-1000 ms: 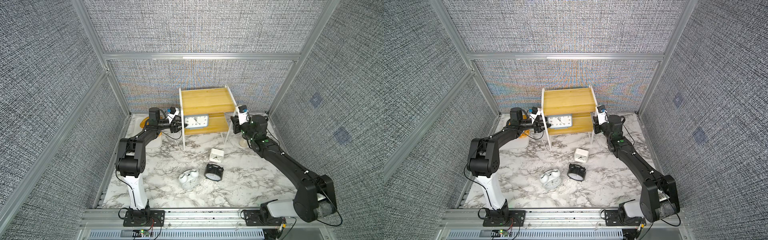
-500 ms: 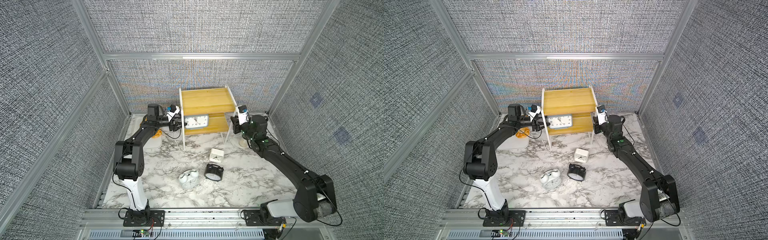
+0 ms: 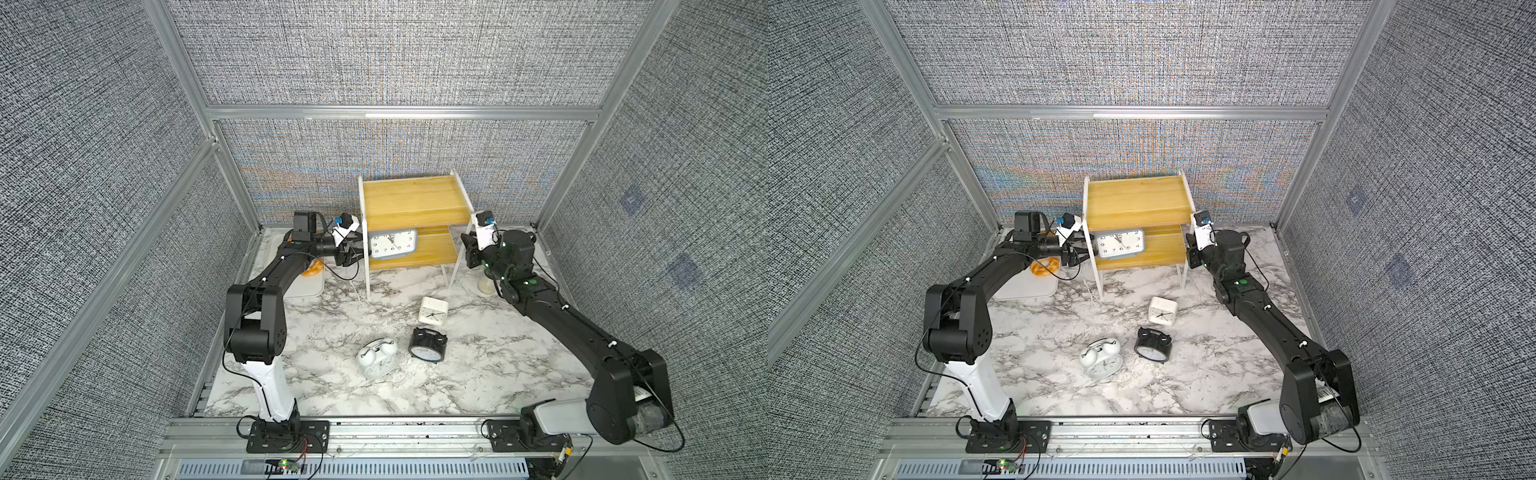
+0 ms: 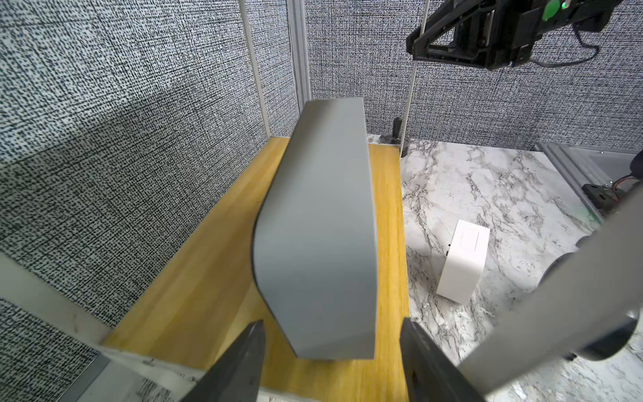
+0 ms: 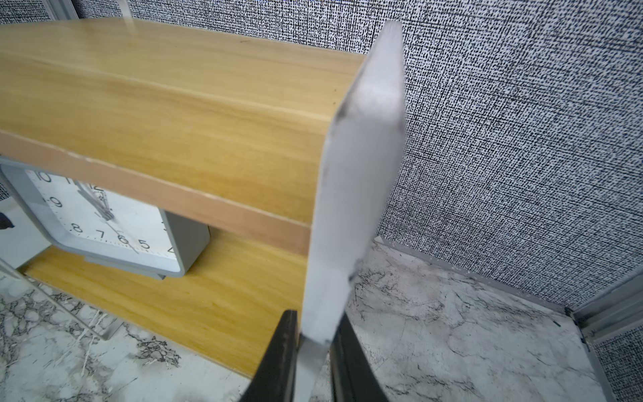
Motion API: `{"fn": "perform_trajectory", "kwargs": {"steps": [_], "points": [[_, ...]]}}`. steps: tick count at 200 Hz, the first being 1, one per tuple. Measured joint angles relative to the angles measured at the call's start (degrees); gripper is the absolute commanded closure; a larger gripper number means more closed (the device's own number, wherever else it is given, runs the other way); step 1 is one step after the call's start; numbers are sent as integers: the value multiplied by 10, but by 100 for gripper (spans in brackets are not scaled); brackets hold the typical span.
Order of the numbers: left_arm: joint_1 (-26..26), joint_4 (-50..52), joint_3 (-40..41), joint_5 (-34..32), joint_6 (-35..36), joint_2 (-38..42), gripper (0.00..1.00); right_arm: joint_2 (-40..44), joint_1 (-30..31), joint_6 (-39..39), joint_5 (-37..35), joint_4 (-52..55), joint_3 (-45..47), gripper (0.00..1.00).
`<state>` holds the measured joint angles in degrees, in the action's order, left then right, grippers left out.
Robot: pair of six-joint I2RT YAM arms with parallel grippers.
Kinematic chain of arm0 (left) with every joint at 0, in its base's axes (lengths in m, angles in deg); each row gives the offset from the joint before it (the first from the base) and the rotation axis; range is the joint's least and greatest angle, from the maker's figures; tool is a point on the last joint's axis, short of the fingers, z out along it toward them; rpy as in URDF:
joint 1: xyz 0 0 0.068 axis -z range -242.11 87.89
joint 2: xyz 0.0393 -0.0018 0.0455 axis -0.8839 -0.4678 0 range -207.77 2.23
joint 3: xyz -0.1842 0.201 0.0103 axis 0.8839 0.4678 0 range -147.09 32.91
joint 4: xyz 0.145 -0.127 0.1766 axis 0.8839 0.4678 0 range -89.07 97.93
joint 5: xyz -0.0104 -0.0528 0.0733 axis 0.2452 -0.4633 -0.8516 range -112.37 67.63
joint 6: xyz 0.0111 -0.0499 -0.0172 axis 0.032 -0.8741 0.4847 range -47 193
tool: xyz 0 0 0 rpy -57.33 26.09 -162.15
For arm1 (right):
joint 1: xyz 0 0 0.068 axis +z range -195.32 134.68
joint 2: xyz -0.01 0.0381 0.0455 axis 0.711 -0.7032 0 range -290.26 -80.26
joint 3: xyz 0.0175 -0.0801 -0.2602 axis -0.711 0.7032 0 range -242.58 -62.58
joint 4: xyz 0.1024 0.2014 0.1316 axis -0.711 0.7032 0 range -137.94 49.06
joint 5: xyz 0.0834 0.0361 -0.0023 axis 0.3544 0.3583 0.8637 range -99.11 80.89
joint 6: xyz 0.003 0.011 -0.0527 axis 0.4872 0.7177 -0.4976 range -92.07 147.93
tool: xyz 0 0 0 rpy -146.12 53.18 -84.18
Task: Place the alarm clocks on the shelf by style
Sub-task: Place the alarm on the shelf.
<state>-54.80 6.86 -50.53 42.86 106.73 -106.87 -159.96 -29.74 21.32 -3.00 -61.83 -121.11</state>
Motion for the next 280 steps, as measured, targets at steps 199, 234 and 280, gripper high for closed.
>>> {"fn": "perform_trajectory", "kwargs": {"steps": [199,234,280], "points": [[4,-63,20,-49,-44,2,33,-2,0,0,0,4,0,78],[3,-57,22,-52,-35,9,33,-2,0,-2,0,5,1,78],[-3,-37,27,-55,-15,20,33,-2,0,-2,0,7,1,78]]}}
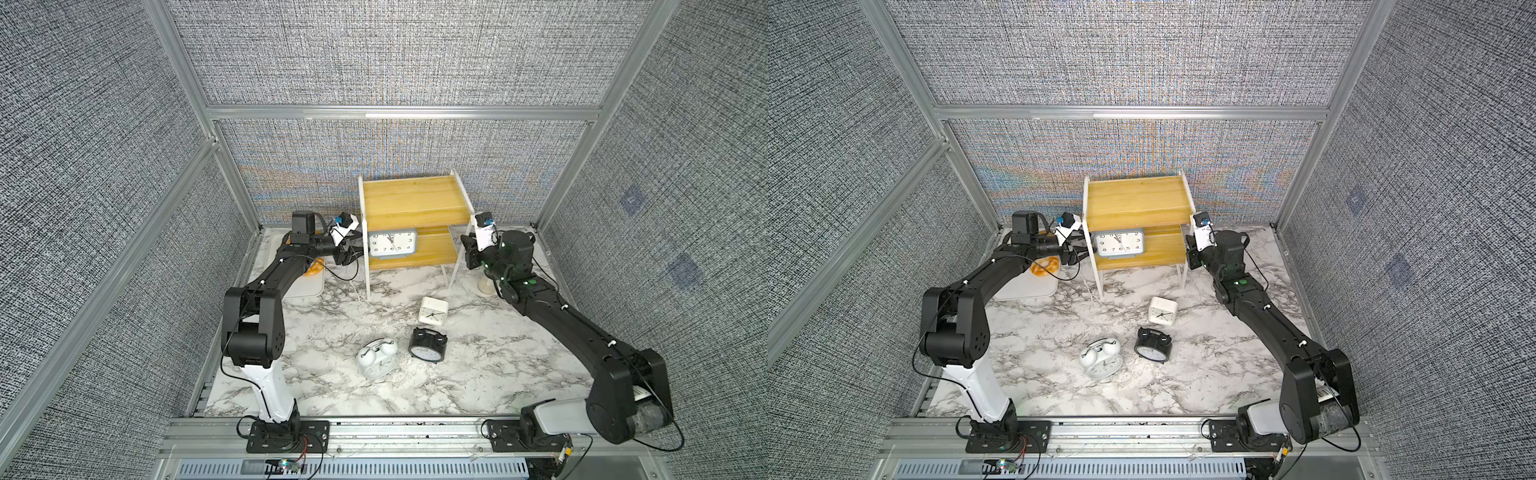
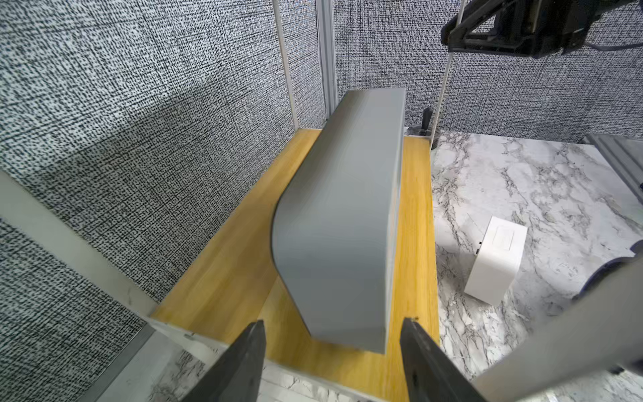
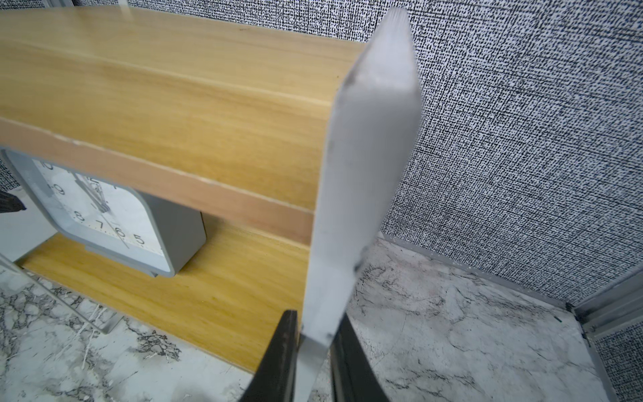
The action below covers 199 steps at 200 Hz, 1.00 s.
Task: Place the alarm clocks on the shelf by style
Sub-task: Place the alarm on the shelf.
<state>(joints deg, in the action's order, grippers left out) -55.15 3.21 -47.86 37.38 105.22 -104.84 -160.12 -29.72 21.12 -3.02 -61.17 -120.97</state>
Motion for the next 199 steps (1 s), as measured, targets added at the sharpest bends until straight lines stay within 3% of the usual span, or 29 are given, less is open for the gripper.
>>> {"fn": "perform_trajectory", "kwargs": {"steps": [73,102,124,179,199], "points": [[-16,46,12,-6,30,26,33,0,0,0,0,2,0,78],[-26,55,38,-25,32,57,33,3,0,0,0,7,0,73],[-26,50,63,-61,3,82,32,5,1,-2,4,10,1,63],[-26,-7,152,-183,-118,173,31,18,1,-4,4,14,14,56],[-26,-23,177,-221,-163,207,31,25,1,-6,4,14,21,46]]}}
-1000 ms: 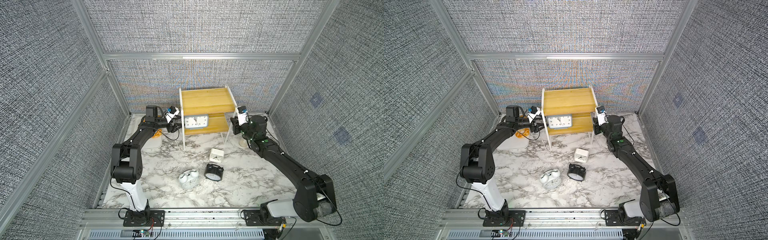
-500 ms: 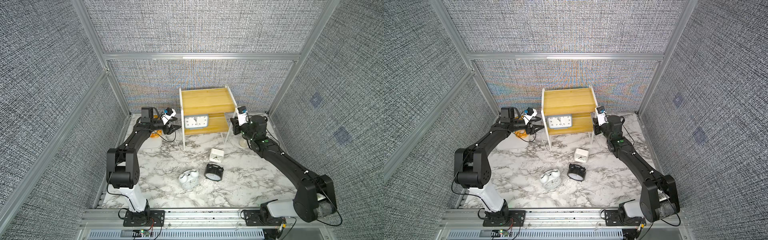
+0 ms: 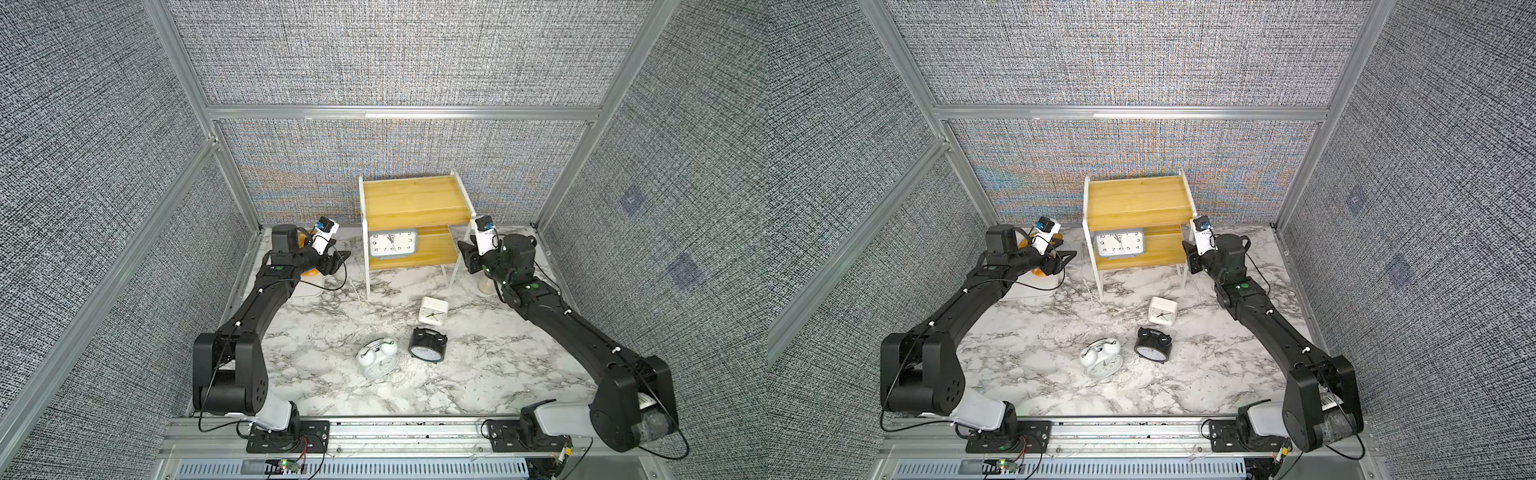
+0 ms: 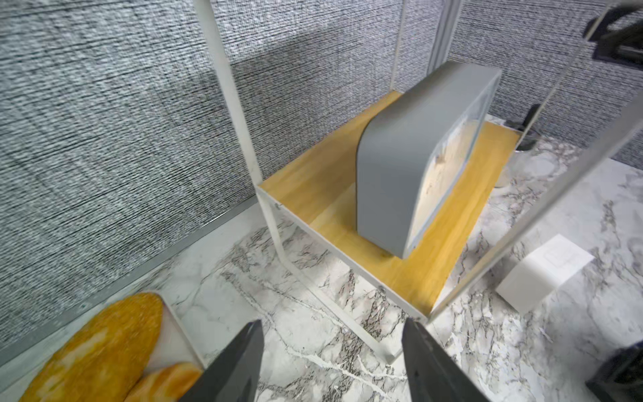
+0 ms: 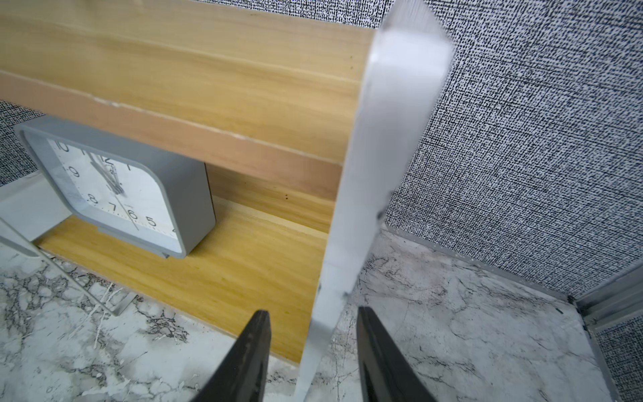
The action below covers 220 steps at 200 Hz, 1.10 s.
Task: Place the alarm clocks on the shelf by style
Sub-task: Place the alarm on the shelf, then pick up the alarm from the center of the board.
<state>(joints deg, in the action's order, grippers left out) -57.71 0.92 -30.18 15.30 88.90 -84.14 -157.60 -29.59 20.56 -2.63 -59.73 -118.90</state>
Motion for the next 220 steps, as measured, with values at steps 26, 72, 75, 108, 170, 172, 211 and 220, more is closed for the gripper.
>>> {"fn": "perform_trajectory", "kwargs": {"steps": [26,72,75,108,170,172,211,220], "points": [[0,-22,36,-34,-57,45,28,11,0,-1,-2,3,11,32],[0,-42,89,-109,-170,123,21,50,-1,-2,-6,15,44,24],[0,-42,91,-114,-177,128,21,53,-1,-3,-7,16,46,24],[0,-25,104,-172,-258,176,21,89,-3,-2,-6,39,66,24],[0,117,86,-228,-333,270,10,130,-3,6,43,127,90,23],[0,122,85,-230,-333,273,10,131,-3,6,46,129,90,23],[0,193,101,-272,-335,347,7,140,-3,6,114,159,105,23],[0,200,113,-271,-329,359,6,139,0,6,125,160,116,23]]}}
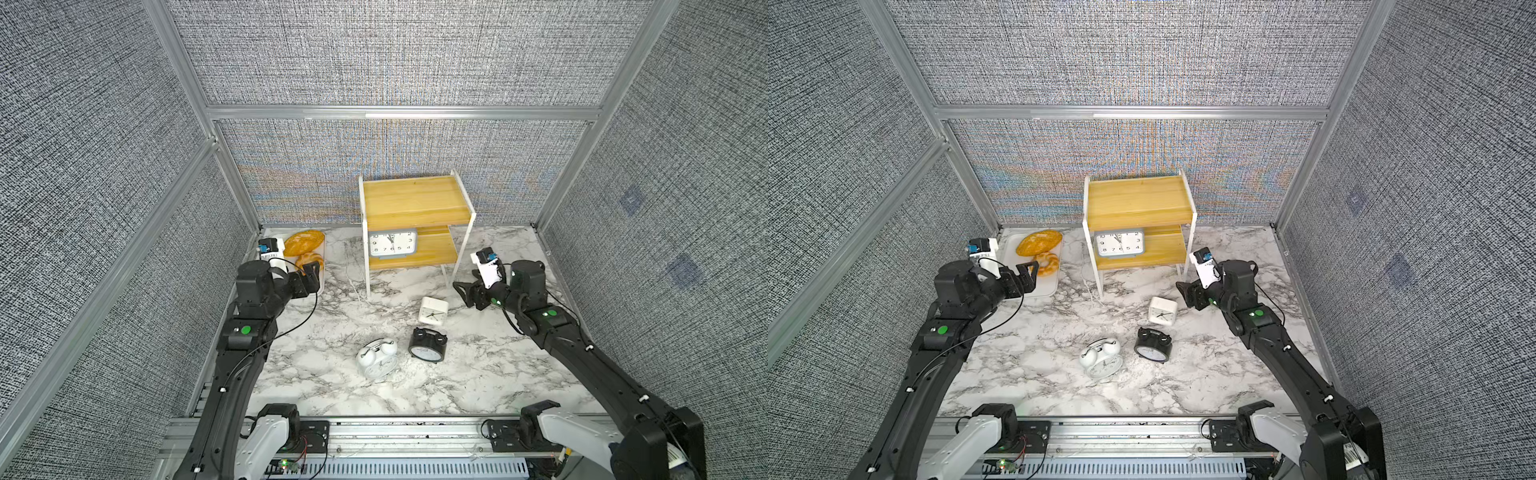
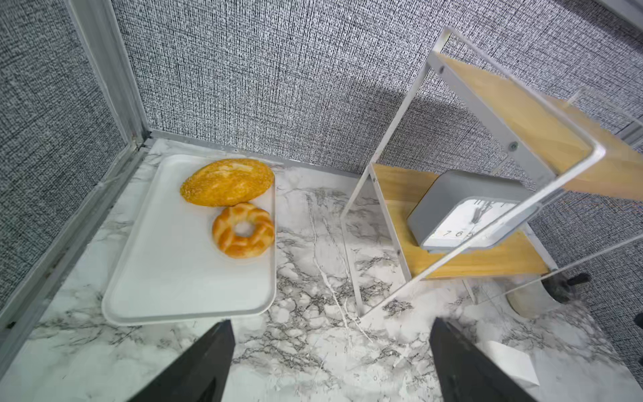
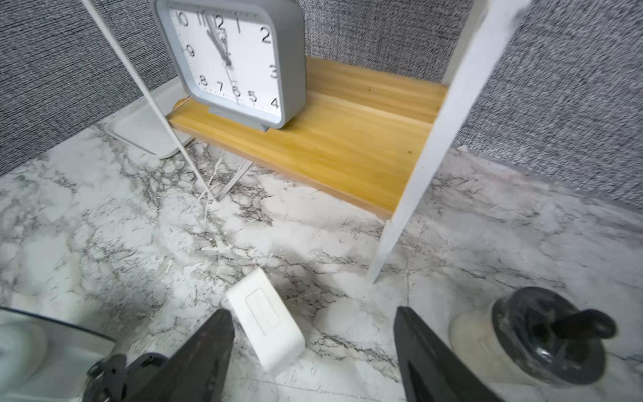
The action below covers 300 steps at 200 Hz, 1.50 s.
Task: Place the alarm clocks on the shelf by style
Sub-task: Pick up the alarm from the center of the board.
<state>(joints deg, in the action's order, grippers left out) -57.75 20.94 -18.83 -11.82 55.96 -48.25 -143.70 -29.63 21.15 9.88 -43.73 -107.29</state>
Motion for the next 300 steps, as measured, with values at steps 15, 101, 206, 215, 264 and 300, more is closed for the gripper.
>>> {"fn": "perform_trajectory", "kwargs": {"steps": [15,101,206,215,264,300], "points": [[0,13,14,9,10,12,6,-9,6,0,12,4,21,23],[0,19,23,76,46,16,5,-63,42,-22,20,-28,72,23],[0,20,24,77,48,10,5,-145,49,-50,7,-35,37,23],[0,21,24,79,48,10,5,-151,49,-52,7,-35,33,23],[0,26,24,80,48,9,5,-175,56,-67,9,-28,22,25],[0,26,24,80,48,7,5,-191,61,-75,6,-17,18,30]]}}
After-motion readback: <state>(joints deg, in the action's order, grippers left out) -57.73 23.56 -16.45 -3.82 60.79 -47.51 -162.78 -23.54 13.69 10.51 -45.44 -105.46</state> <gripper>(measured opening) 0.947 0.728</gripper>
